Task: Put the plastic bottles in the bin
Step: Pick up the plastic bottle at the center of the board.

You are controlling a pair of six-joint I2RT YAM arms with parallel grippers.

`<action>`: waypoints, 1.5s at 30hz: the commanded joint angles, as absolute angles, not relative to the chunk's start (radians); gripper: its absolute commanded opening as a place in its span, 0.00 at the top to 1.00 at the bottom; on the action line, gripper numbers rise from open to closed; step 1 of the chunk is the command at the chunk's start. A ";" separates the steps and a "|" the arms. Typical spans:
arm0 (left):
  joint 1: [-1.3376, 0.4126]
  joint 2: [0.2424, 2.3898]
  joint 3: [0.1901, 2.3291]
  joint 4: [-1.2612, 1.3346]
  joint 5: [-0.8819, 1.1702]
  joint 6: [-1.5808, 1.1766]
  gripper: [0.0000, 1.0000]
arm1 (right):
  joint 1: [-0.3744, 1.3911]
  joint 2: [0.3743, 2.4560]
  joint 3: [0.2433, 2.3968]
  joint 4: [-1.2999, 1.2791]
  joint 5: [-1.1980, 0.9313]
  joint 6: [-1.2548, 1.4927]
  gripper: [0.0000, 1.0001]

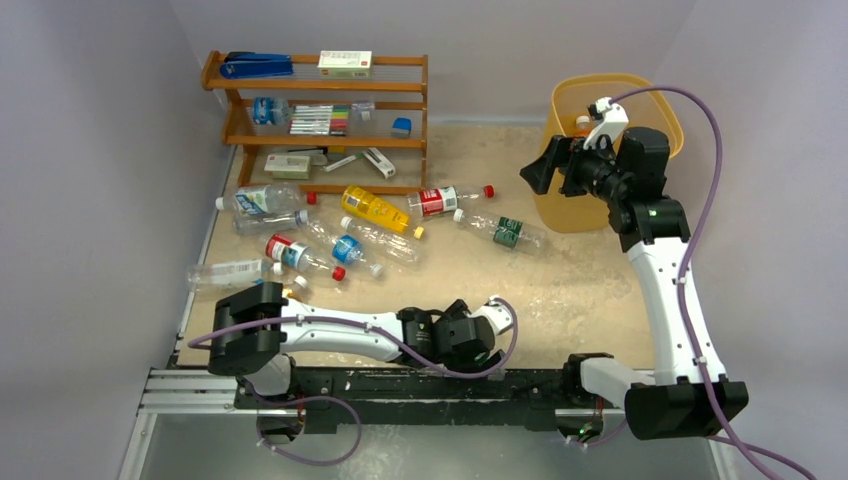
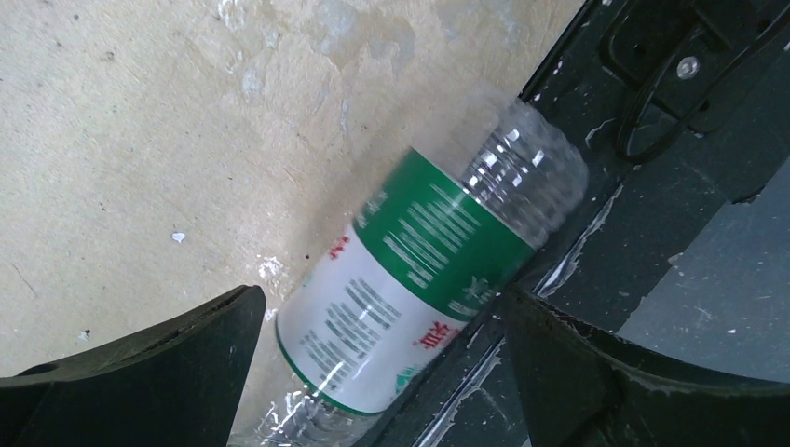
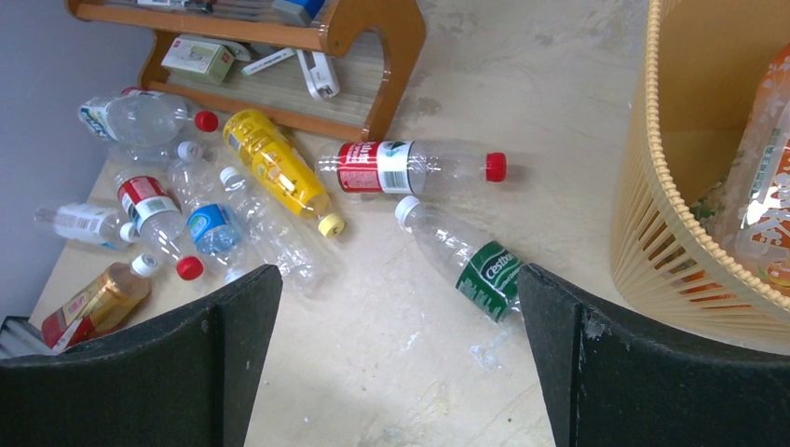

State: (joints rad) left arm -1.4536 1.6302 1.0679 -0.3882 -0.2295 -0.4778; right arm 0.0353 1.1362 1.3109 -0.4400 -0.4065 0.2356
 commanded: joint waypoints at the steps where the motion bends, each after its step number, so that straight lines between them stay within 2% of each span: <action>1: -1.462 1.648 1.085 -0.404 -0.220 -0.476 0.01 | 0.034 1.115 1.300 -0.390 -0.431 0.249 0.00; 11: -1.479 1.663 1.044 -0.369 -0.305 -0.553 0.03 | 0.035 1.108 1.283 -0.381 -0.428 0.253 0.00; 14: -1.479 1.682 1.054 -0.383 -0.338 -0.570 0.14 | 0.035 1.106 1.278 -0.379 -0.431 0.253 0.00; 18: -1.478 1.696 1.053 -0.382 -0.351 -0.582 0.39 | 0.035 1.101 1.268 -0.379 -0.435 0.256 0.00; 22: -1.479 1.663 1.055 -0.395 -0.423 -0.595 0.48 | 0.035 1.096 1.253 -0.374 -0.450 0.264 0.00; 32: -1.442 1.419 1.080 -0.373 -0.619 -0.578 0.47 | 0.035 1.085 1.210 -0.356 -0.486 0.272 0.00; 45: -1.396 1.160 0.968 -0.149 -0.692 -0.554 0.44 | 0.050 1.075 1.079 -0.232 -0.749 0.383 0.00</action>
State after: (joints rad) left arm -1.4006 1.2087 1.0031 -0.2699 -0.6540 -0.5781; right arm 0.0357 1.1034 1.1023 -0.3283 -0.6086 0.3244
